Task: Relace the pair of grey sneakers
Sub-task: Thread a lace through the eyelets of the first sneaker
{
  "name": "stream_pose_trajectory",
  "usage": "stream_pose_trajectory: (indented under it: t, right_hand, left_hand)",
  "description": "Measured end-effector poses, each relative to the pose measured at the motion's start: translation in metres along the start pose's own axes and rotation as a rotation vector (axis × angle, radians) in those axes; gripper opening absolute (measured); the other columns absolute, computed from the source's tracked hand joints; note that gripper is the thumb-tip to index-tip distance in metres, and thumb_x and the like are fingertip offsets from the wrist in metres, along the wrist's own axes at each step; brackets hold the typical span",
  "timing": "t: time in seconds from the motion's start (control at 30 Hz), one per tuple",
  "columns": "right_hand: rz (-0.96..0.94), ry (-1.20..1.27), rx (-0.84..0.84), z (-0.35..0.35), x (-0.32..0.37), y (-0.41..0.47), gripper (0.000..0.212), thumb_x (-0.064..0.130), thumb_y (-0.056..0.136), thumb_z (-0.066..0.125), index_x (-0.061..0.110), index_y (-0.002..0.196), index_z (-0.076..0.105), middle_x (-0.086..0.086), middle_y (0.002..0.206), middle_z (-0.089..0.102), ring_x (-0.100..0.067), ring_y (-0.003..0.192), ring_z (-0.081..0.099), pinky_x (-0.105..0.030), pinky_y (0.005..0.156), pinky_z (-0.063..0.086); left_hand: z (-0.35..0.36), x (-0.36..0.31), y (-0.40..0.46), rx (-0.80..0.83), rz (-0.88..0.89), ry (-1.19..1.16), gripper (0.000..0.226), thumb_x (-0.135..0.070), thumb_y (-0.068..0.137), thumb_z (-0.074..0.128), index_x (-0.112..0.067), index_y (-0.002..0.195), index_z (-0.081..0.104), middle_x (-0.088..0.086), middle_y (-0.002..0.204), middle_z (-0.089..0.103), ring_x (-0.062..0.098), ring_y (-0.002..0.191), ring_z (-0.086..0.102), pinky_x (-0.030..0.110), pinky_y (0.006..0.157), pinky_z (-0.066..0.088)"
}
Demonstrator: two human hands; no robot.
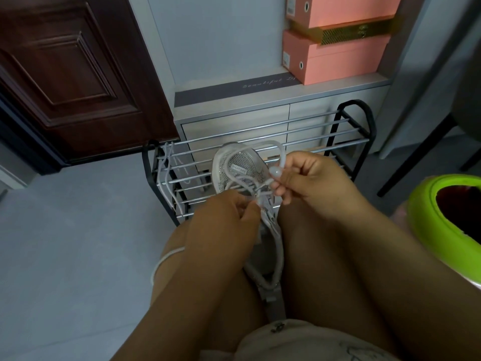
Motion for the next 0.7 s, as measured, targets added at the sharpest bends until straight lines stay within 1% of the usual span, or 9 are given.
stream_pose_trajectory:
  t: [0.1, 0.17, 0.23, 0.3, 0.37, 0.43, 0.53, 0.63, 0.7]
  right_hand:
    - [0.02, -0.078, -0.031, -0.008, -0.005, -0.001, 0.008, -0.003, 0.079, 0.066, 0.003, 0.077, 0.062, -0.007, 0.06, 0.062, -0.012, 0.046, 0.056, -0.02, 0.05, 0.051]
    - [0.028, -0.142, -0.019, -0.008, -0.006, -0.003, 0.01, -0.006, 0.078, 0.068, 0.004, 0.081, 0.065, -0.014, 0.067, 0.064, -0.017, 0.049, 0.058, -0.024, 0.054, 0.052]
    - [0.042, -0.218, 0.002, -0.006, -0.007, -0.004, 0.011, -0.005, 0.079, 0.068, 0.005, 0.082, 0.068, -0.018, 0.073, 0.067, -0.019, 0.052, 0.06, -0.025, 0.056, 0.053]
    - [0.059, -0.267, 0.015, -0.005, -0.01, -0.005, 0.01, -0.004, 0.08, 0.067, 0.006, 0.082, 0.068, -0.01, 0.072, 0.068, -0.011, 0.051, 0.062, -0.018, 0.055, 0.053]
    - [0.076, -0.273, 0.007, -0.004, -0.012, -0.006, 0.01, -0.005, 0.08, 0.067, 0.005, 0.08, 0.066, -0.005, 0.071, 0.067, -0.006, 0.052, 0.063, -0.014, 0.055, 0.051]
    - [0.075, -0.297, -0.02, -0.006, -0.013, -0.006, 0.012, -0.006, 0.077, 0.068, 0.006, 0.077, 0.066, -0.009, 0.072, 0.068, -0.01, 0.055, 0.066, -0.017, 0.057, 0.053]
    - [0.053, -0.36, -0.012, -0.004, -0.012, -0.006, 0.011, -0.005, 0.073, 0.072, 0.004, 0.073, 0.066, -0.016, 0.071, 0.069, -0.022, 0.062, 0.068, -0.027, 0.065, 0.057]
    - [0.049, -0.395, 0.011, -0.001, -0.012, -0.007, 0.013, -0.004, 0.073, 0.073, 0.008, 0.072, 0.067, -0.01, 0.069, 0.068, -0.016, 0.059, 0.067, -0.026, 0.064, 0.057]
    - [0.041, -0.462, 0.024, 0.001, -0.011, -0.006, 0.016, -0.002, 0.072, 0.072, 0.013, 0.071, 0.067, -0.004, 0.068, 0.068, -0.013, 0.061, 0.065, -0.027, 0.066, 0.056]
  left_hand:
    - [0.011, 0.002, -0.003, 0.045, -0.053, 0.101, 0.033, -0.043, 0.092, 0.051, -0.016, 0.081, 0.068, 0.0, 0.067, 0.069, 0.012, 0.065, 0.065, 0.03, 0.063, 0.052]
    - [0.02, -0.002, -0.004, 0.043, -0.013, 0.219, 0.033, -0.043, 0.092, 0.049, -0.018, 0.077, 0.063, -0.002, 0.067, 0.064, 0.007, 0.063, 0.057, 0.017, 0.05, 0.035]
    - [0.03, -0.003, -0.005, 0.031, 0.013, 0.19, 0.028, -0.036, 0.092, 0.05, -0.019, 0.07, 0.053, -0.002, 0.063, 0.054, 0.007, 0.058, 0.049, 0.017, 0.048, 0.025]
    - [0.042, 0.009, -0.005, 0.056, -0.04, 0.024, 0.023, -0.028, 0.092, 0.051, -0.018, 0.072, 0.051, -0.001, 0.065, 0.056, 0.01, 0.06, 0.053, 0.022, 0.055, 0.038]
    - [0.053, 0.023, -0.006, 0.088, -0.158, -0.26, 0.013, -0.017, 0.093, 0.051, -0.014, 0.082, 0.058, 0.01, 0.077, 0.066, 0.022, 0.075, 0.065, 0.042, 0.074, 0.054]
    - [0.06, 0.036, -0.008, 0.087, -0.275, -0.484, 0.015, -0.009, 0.093, 0.051, -0.019, 0.09, 0.062, 0.011, 0.087, 0.07, 0.03, 0.086, 0.067, 0.053, 0.083, 0.054]
    - [0.069, 0.047, -0.01, 0.082, -0.381, -0.657, 0.025, -0.003, 0.092, 0.051, -0.016, 0.11, 0.063, 0.004, 0.095, 0.071, 0.023, 0.091, 0.069, 0.045, 0.083, 0.057]
    - [0.07, 0.047, -0.009, 0.096, -0.368, -0.742, 0.03, 0.002, 0.091, 0.051, -0.023, 0.099, 0.066, 0.001, 0.091, 0.072, 0.016, 0.087, 0.069, 0.029, 0.07, 0.055]
    - [0.069, 0.047, -0.009, 0.099, -0.36, -0.757, 0.03, 0.002, 0.091, 0.053, -0.025, 0.097, 0.065, 0.001, 0.089, 0.072, 0.015, 0.085, 0.069, 0.028, 0.069, 0.054]
Point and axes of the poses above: each hand's wrist, its own y-axis towards the middle knuckle, its own z-axis out of the palm, x = y × z, the point moved 8 cm from there along y, towards the middle knuckle
